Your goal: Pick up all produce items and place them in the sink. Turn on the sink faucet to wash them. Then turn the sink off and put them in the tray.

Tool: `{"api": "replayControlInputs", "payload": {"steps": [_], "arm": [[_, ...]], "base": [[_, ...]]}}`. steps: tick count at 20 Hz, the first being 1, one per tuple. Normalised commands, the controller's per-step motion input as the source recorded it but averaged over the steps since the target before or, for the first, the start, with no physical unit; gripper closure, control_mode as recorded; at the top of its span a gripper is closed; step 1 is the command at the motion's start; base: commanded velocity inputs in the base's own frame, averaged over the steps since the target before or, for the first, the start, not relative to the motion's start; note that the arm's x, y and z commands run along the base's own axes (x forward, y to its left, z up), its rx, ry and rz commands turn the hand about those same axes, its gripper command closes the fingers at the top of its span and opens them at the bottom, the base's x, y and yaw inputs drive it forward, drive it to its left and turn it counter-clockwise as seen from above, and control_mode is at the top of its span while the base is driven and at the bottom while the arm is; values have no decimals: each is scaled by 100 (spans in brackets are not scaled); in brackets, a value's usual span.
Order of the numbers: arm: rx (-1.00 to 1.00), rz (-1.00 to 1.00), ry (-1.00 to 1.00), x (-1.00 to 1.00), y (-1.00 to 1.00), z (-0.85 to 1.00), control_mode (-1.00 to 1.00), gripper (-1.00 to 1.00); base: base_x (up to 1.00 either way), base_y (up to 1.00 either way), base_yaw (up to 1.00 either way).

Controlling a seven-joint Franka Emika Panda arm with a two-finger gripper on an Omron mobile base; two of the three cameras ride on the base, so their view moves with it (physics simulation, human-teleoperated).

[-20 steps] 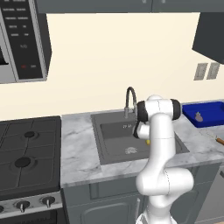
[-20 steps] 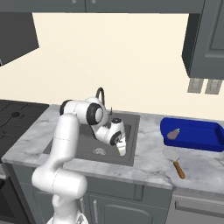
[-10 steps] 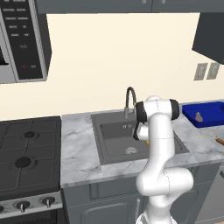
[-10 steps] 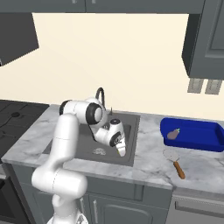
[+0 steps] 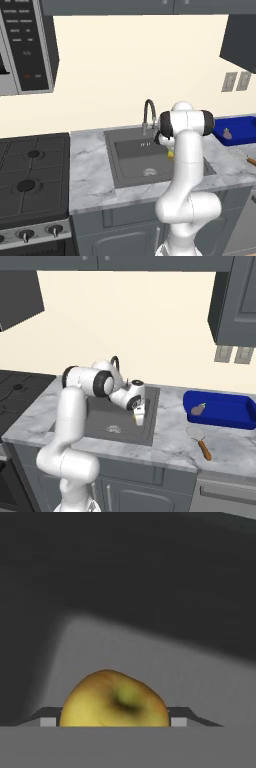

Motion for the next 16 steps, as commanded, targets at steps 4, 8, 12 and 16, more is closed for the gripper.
{"api": "replayControlInputs", "payload": {"steps": [4, 8, 12, 16], "arm": [[15, 0, 7, -1, -7, 99, -100, 100], [11, 0, 7, -9, 0, 96, -100, 100], [3, -3, 3, -30, -1, 86, -100, 100], [0, -6, 2, -56, -6, 62, -100, 100]], "base": [[0, 0, 0], [0, 0, 0], [0, 0, 0], [0, 0, 0]]}}
